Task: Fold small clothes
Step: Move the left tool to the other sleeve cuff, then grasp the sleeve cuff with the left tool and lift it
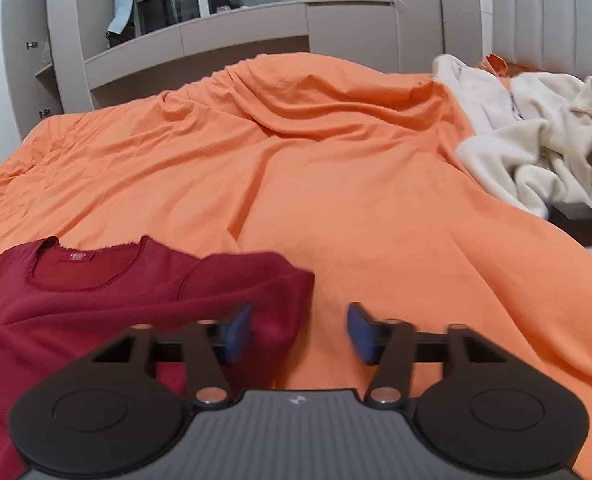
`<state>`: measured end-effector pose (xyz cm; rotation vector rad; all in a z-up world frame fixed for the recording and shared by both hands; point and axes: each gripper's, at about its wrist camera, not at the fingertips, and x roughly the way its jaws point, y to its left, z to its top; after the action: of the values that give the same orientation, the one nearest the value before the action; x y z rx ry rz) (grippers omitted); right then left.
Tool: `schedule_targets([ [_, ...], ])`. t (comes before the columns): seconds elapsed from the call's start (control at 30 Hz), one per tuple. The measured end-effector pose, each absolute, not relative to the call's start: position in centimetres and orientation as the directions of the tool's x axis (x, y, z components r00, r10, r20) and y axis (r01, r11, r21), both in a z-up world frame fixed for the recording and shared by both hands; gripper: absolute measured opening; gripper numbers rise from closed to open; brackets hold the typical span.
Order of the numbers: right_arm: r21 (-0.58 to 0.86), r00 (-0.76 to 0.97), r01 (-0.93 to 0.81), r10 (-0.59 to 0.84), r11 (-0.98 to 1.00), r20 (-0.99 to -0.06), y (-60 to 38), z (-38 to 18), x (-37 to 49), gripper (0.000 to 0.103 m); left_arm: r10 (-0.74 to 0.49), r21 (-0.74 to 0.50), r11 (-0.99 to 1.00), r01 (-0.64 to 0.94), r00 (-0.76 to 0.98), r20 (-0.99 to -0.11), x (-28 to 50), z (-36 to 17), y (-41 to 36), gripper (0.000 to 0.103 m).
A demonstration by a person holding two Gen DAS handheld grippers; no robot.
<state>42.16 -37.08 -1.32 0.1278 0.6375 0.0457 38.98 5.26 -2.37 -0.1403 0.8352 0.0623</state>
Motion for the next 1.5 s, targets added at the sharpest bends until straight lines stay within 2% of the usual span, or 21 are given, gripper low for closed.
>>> schedule_targets([
  [0.2, 0.078, 0.748, -0.004, 0.055, 0.997, -0.662, -35.7, -1.6, 39.9, 0.067, -0.079, -0.249, 0.959, -0.136, 0.715, -0.694, 36.6, -0.7, 7.9, 0.103],
  [0.3, 0.014, 0.727, 0.01, 0.002, 1.0, -0.687, -34.8, -2.8, 39.7, 0.067, -0.077, -0.266, 0.954, -0.14, 0.74, -0.668, 34.9, 0.1, 9.1, 0.103],
  [0.37, 0.012, 0.733, 0.026, -0.011, 1.0, -0.68, -34.8, -2.6, 39.3, 0.072, -0.053, -0.249, 0.958, -0.143, 0.764, -0.643, 33.8, 0.8, 10.0, 0.102],
  [0.43, 0.017, 0.755, 0.033, -0.014, 0.999, -0.655, -34.6, -1.7, 38.5, 0.09, 0.001, -0.216, 0.961, -0.171, 0.787, -0.617, 32.6, 1.6, 11.5, 0.103],
  [0.53, 0.047, 0.789, 0.008, 0.022, 0.999, -0.613, -34.2, 0.0, 37.3, 0.102, 0.114, -0.171, 0.952, -0.252, 0.815, -0.569, 30.7, 2.9, 14.6, 0.103],
  [0.7, 0.086, 0.816, -0.034, 0.078, 0.996, -0.573, -33.0, 1.7, 35.9, 0.103, 0.268, -0.283, 0.851, -0.442, 0.829, -0.49, 27.0, 4.3, 22.8, 0.103],
  [0.83, 0.084, 0.833, -0.049, 0.087, 0.995, -0.546, -32.0, 2.2, 35.4, 0.103, 0.354, -0.373, 0.727, -0.576, 0.781, -0.515, 25.6, 4.2, 28.3, 0.102],
  [0.97, 0.138, 0.857, -0.059, 0.121, 0.989, -0.501, -32.0, 2.6, 34.7, 0.103, 0.332, -0.458, 0.664, -0.592, 0.781, -0.529, 25.8, 4.1, 31.4, 0.102],
  [1.17, 0.19, 0.87, -0.036, 0.124, 0.981, -0.478, -32.7, 2.4, 34.9, 0.103, 0.368, -0.497, 0.551, -0.67, 0.73, -0.575, 27.5, 2.6, 35.6, 0.102],
  [1.27, 0.198, 0.865, -0.032, 0.127, 0.98, -0.486, -32.4, 2.1, 35.2, 0.103, 0.397, -0.533, 0.49, -0.69, 0.721, -0.568, 27.6, 1.9, 36.7, 0.096],
  [1.37, 0.204, 0.857, -0.036, 0.136, 0.978, -0.497, -32.1, 1.7, 35.3, 0.103, 0.431, -0.551, 0.433, -0.714, 0.7, -0.569, 27.8, 1.7, 37.5, 0.084],
  [1.47, 0.213, 0.85, -0.039, 0.144, 0.976, -0.506, -32.0, 1.3, 35.5, 0.103, 0.467, -0.549, 0.389, -0.74, 0.672, -0.576, 27.7, 1.3, 37.9, 0.059],
  [1.5, 0.216, 0.849, -0.037, 0.144, 0.976, -0.508, -32.0, 1.3, 35.6, 0.103, 0.473, -0.548, 0.378, -0.746, 0.665, -0.578, 27.8, 1.1, 38.1, 0.042],
])
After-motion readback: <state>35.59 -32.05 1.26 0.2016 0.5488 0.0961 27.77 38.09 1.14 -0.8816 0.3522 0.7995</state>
